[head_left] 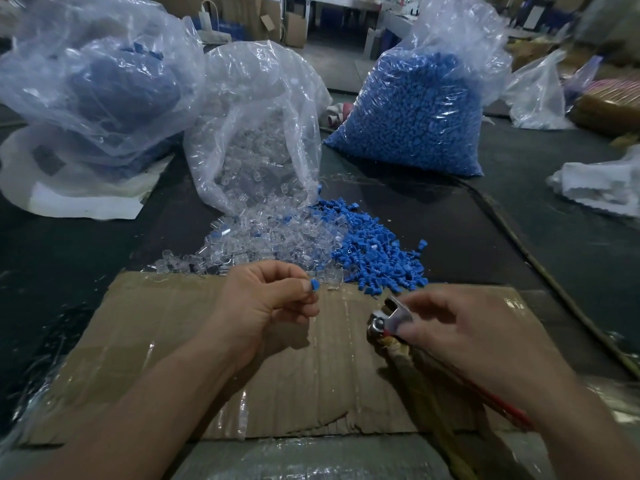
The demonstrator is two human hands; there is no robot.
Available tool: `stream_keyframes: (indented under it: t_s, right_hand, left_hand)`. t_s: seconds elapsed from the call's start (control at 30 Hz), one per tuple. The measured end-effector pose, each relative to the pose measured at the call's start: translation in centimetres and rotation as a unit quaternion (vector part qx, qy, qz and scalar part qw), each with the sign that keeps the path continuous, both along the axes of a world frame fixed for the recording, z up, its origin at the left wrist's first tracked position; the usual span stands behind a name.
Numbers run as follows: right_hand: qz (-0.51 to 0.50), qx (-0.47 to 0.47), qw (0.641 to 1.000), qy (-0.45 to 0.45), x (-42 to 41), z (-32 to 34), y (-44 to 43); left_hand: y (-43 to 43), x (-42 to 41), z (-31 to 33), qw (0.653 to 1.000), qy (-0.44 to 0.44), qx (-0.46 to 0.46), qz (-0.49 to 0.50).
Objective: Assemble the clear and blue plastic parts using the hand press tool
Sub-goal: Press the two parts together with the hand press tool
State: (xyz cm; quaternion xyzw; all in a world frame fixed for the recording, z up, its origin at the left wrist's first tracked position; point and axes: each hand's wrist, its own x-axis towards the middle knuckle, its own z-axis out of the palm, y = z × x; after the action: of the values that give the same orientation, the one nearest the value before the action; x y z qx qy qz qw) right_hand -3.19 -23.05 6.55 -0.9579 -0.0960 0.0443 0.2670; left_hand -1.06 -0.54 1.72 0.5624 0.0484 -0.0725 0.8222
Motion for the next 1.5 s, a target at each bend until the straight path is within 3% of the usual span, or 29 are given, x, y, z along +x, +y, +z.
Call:
stream_keyframes:
  t_s: [0.13, 0.27, 0.43, 0.73, 0.97, 1.5]
  right_hand:
    - [-0.002, -0.115, 0.989, 0.092, -3.0, -1.9, -1.5]
    - [0.012, -0.184, 0.979, 0.091, -3.1, -2.5, -1.0]
    - [-0.017, -0.145, 0.987, 0.064, -1.6, -2.6, 0.0]
    - [0.006, 0.042, 0.998, -0.038, 3.2, -0.6, 3.9]
    - [0.057, -0.015, 0.99, -0.132, 4.5, -2.4, 5.2]
    - [0.119, -0.084, 0.978, -0.149, 3.3, -3.2, 5.0]
  left_hand:
    - [0.1, 0.0, -0.2, 1.0, -0.006, 0.005, -0.011]
    - [0.2, 0.0, -0.1, 1.0, -0.002, 0.007, -0.011]
    - [0.1, 0.0, 0.1, 1.0, 0.011, -0.005, -0.002]
    - [0.2, 0.3, 0.5, 0.999, 0.035, -0.024, 0.026]
    - [0.3, 0.5, 0.0, 0.998, 0.022, -0.045, 0.041]
    - [-0.3, -0.1, 0.1, 0.995, -0.055, -0.052, 0.061]
